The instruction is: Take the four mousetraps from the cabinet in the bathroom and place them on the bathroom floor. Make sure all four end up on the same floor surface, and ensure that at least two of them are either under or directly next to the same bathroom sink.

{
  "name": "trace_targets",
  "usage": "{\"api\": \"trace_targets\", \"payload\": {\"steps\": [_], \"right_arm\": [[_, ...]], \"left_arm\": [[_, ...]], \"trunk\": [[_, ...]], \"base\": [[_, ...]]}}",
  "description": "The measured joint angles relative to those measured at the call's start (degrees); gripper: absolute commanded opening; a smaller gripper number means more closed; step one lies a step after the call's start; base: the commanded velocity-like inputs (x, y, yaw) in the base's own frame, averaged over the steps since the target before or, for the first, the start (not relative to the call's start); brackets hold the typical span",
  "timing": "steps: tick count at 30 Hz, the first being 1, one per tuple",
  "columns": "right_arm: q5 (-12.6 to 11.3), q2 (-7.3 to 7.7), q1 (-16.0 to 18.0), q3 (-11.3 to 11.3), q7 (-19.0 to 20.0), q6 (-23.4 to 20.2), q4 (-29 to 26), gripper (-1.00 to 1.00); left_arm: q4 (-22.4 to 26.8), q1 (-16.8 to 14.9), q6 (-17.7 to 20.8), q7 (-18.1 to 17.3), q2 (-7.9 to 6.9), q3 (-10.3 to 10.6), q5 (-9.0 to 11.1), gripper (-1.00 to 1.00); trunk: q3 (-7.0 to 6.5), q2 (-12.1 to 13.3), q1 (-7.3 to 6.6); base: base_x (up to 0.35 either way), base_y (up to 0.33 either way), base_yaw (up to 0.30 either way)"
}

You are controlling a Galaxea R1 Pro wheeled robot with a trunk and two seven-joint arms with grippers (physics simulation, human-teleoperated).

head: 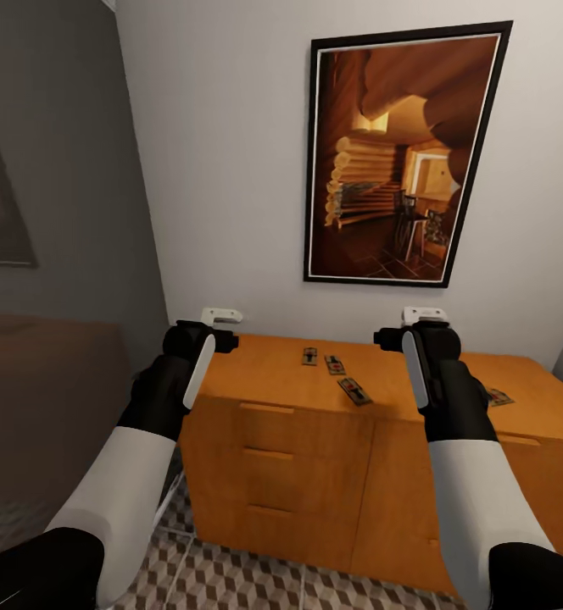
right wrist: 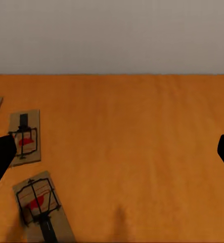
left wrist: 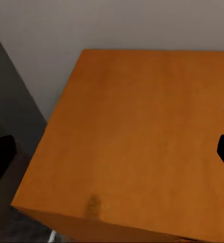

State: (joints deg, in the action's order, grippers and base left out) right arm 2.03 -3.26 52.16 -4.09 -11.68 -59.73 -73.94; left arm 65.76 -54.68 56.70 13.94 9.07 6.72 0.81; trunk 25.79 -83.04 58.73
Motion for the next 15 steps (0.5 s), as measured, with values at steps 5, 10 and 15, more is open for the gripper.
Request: {"api": "trace_targets", "payload": {"steps": [5,10,15], "right_arm": [[0.0,-0.02,0.0,0.02,0.0,-0.01,-0.01,1.0],[-0.02,-0.02,-0.01,0.03,0.0,-0.02,0.0,1.0],[-0.04,-0.03,-0.01,0.04,0.05,-0.02,0.19,1.0]], "left_arm": [[-0.03,0.0,0.01,0.0,0.05,0.04,0.04,1.0],[0.01,-0.01,0.01,-0.01,0.09,0.07,0.14,1.0],[-0.03,0.03,0.02,-0.02,0.14,0.07,0.27,1.0]], "trunk": [[-0.01,0.0,0.0],[-0.01,0.0,0.0],[-0.01,0.0,0.0]], "base": [[0.0,0.0,0.167],[0.0,0.0,0.061],[0.0,0.0,0.021]]}}
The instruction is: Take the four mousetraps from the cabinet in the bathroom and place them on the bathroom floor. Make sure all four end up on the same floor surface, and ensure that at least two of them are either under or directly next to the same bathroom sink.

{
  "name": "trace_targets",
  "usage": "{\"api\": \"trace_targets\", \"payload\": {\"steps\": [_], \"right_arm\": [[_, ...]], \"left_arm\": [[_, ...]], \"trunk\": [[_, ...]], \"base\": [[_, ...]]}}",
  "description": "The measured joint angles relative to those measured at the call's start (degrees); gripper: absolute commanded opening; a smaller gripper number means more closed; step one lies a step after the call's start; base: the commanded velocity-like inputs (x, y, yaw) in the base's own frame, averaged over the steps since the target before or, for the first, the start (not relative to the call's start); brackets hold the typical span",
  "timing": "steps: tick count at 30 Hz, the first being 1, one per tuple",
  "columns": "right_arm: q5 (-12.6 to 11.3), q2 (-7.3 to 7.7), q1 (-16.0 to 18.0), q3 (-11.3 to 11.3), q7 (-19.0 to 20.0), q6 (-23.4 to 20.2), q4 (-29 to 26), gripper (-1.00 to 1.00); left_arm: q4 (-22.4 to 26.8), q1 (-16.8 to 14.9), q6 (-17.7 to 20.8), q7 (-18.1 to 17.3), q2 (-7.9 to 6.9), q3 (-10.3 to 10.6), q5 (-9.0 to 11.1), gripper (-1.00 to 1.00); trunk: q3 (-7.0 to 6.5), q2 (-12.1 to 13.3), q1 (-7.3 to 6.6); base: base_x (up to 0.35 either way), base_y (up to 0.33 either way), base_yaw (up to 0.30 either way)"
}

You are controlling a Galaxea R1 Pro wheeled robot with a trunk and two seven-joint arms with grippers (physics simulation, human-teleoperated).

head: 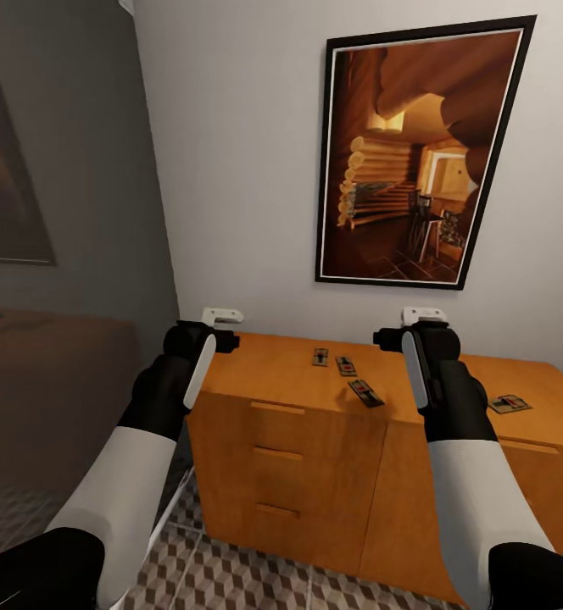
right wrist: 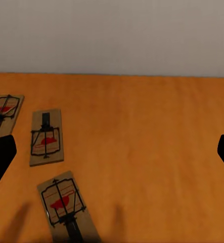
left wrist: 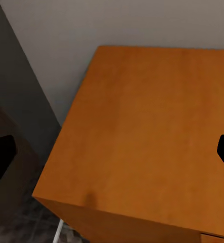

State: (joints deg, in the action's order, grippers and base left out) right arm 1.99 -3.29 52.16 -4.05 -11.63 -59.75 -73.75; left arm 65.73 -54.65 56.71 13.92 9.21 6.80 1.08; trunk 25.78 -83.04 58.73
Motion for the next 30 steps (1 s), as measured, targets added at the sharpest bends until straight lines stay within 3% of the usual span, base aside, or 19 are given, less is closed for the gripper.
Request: {"api": "trace_targets", "payload": {"steps": [10,17,19,20,24,30], "right_arm": [[-0.12,0.05,0.0,-0.14,0.13,0.0,0.34,1.0],[-1.52,0.13,0.0,0.51,1.14,-0.01,3.55,1.0],[-2.63,0.24,0.0,2.37,2.54,-0.01,7.36,1.0],[-2.46,0.24,0.0,2.42,2.56,-0.03,7.48,1.0],[-3.94,0.58,0.0,5.71,5.36,-0.01,11.01,1.0],[-4.85,0.94,0.0,9.25,7.79,-0.03,12.24,1.0]], "left_arm": [[-0.09,0.0,0.01,-0.12,0.15,0.08,0.87,1.0],[-0.11,0.01,0.1,-0.66,0.2,0.2,4.34,1.0],[-0.12,-0.01,0.2,-0.74,0.21,0.23,6.96,1.0],[-0.11,-0.01,0.21,-0.74,0.21,0.23,6.97,1.0],[-0.12,-0.01,1.11,-0.77,0.21,0.26,10.15,1.0],[-0.12,-0.02,2.11,-0.72,0.13,0.27,12.15,1.0]], "trunk": [[0.0,0.0,0.0],[0.0,0.0,0.0],[0.0,0.01,0.0],[0.0,0.0,0.0],[0.0,0.0,0.0],[0.0,0.0,0.0]], "base": [[0.0,0.0,0.006],[0.0,0.0,0.001],[0.0,0.0,0.0],[0.0,0.0,0.0],[0.0,0.0,0.0],[0.0,0.0,0.0]]}}
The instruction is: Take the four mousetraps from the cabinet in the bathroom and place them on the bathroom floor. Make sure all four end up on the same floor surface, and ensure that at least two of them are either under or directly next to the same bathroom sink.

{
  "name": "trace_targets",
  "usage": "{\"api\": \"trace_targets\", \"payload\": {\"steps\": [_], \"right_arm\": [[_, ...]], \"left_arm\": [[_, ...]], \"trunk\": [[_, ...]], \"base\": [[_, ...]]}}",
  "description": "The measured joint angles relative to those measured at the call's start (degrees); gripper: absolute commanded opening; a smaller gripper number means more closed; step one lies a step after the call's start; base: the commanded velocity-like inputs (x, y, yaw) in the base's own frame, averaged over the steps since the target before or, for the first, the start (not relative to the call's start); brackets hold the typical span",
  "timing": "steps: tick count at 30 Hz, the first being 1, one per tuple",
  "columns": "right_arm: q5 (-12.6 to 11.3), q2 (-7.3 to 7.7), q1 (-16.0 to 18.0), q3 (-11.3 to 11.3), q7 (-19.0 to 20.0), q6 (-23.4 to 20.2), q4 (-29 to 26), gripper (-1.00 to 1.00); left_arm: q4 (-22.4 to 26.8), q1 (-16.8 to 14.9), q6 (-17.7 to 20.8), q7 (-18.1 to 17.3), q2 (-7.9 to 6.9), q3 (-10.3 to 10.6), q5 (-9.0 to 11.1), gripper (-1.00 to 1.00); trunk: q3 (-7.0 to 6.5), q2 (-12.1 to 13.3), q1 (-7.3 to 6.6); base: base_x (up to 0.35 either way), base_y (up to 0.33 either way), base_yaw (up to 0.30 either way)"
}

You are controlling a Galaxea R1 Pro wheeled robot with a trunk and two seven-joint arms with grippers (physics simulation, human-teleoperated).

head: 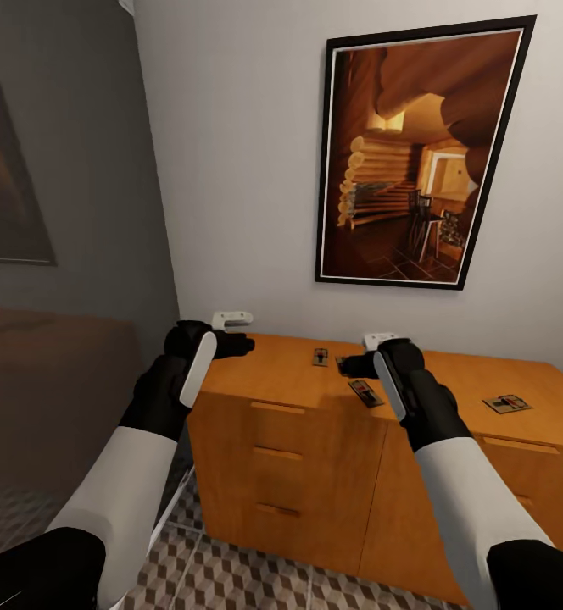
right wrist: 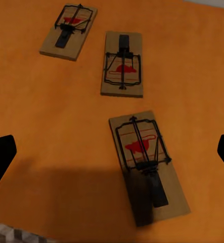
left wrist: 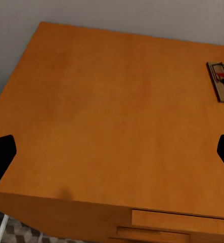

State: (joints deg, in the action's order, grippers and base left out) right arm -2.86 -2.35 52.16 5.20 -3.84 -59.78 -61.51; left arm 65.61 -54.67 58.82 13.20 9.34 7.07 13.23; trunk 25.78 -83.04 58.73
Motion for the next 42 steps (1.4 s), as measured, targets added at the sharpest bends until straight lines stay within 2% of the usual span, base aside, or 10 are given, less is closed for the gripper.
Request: {"api": "trace_targets", "payload": {"steps": [15,21,30,36,42], "right_arm": [[-0.37,0.19,0.0,4.28,0.78,0.0,0.35,1.0],[-0.34,0.27,0.14,5.11,0.84,0.0,0.35,1.0],[-0.47,0.45,0.24,5.34,0.98,0.0,0.55,1.0],[-0.7,1.07,0.26,5.33,1.48,-0.01,0.61,1.0],[-1.95,1.85,0.26,5.21,2.4,-0.01,0.63,1.0]], "left_arm": [[-0.03,-0.04,0.4,0.18,-0.1,0.18,0.46,1.0],[-0.01,-0.03,0.41,0.19,-0.09,0.89,0.43,1.0],[0.04,-0.02,0.36,0.2,-0.17,5.84,0.26,1.0],[-0.06,-0.03,0.28,0.24,-0.24,7.41,0.29,1.0],[-0.09,-0.02,0.26,0.27,-0.26,7.92,0.47,1.0]], "trunk": [[0.0,0.0,0.0],[0.0,0.0,0.0],[0.0,0.0,0.0],[0.0,0.0,0.0],[0.0,0.0,0.0]], "base": [[0.0,0.0,0.0],[0.0,0.0,0.0],[0.0,0.0,0.0],[0.0,0.0,0.0],[0.0,0.0,0.0]]}}
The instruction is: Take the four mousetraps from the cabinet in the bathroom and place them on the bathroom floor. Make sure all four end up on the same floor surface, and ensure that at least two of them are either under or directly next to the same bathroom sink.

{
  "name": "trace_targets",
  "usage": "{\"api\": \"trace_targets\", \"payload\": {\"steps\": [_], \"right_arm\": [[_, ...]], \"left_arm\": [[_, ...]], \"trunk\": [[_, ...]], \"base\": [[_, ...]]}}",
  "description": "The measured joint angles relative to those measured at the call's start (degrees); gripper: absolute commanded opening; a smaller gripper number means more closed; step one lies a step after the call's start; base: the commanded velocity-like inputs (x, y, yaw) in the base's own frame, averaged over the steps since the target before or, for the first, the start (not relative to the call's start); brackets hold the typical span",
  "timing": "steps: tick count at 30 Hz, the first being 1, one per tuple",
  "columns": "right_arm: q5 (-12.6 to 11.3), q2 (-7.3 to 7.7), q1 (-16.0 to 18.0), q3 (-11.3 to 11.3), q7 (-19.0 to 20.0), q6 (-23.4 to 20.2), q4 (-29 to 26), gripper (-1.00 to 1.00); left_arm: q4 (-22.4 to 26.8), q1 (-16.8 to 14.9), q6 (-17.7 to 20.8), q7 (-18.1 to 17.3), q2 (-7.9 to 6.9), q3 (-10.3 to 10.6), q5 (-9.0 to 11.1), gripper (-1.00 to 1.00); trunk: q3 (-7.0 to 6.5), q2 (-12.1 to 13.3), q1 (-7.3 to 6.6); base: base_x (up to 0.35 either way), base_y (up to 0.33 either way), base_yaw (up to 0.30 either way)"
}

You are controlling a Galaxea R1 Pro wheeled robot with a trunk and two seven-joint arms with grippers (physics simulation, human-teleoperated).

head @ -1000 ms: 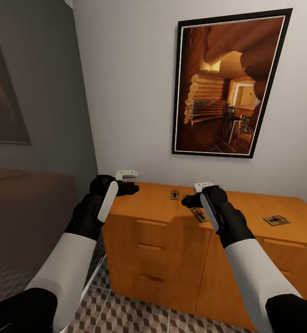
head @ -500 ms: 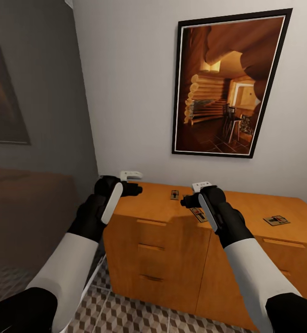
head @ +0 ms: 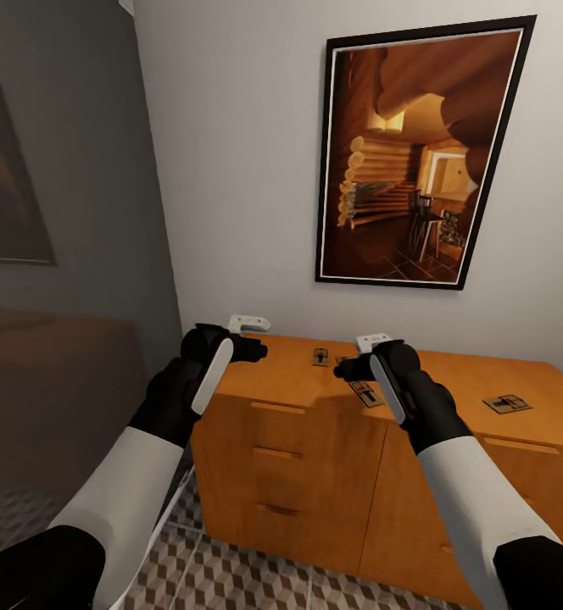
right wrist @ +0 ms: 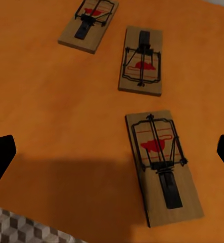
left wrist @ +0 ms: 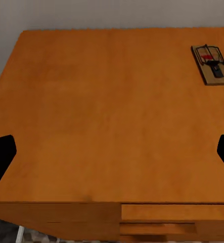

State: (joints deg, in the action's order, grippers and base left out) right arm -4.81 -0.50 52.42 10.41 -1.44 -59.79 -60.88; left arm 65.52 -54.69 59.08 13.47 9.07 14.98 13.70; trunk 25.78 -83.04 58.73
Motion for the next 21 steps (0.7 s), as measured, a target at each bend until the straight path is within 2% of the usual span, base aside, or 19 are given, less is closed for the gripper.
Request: {"api": "trace_targets", "payload": {"steps": [8,15,21], "right_arm": [[-1.67,1.03,0.0,-0.18,0.58,0.0,0.01,1.0],[-1.98,1.24,0.0,-0.2,0.68,0.0,0.02,1.0],[-2.05,1.29,0.0,-0.18,0.68,-0.01,0.19,1.0]], "left_arm": [[-0.06,-0.01,-0.01,0.07,-0.07,0.17,-0.01,1.0],[-0.07,-0.01,-0.01,0.09,-0.09,0.21,-0.05,1.0],[-0.29,-0.01,-0.03,0.09,-0.11,0.19,0.01,1.0]], "trunk": [[0.0,0.0,0.0],[0.0,0.0,0.0],[0.0,0.0,0.0]], "base": [[0.0,0.0,0.0],[0.0,-0.004,0.0],[0.0,-0.091,0.0]]}}
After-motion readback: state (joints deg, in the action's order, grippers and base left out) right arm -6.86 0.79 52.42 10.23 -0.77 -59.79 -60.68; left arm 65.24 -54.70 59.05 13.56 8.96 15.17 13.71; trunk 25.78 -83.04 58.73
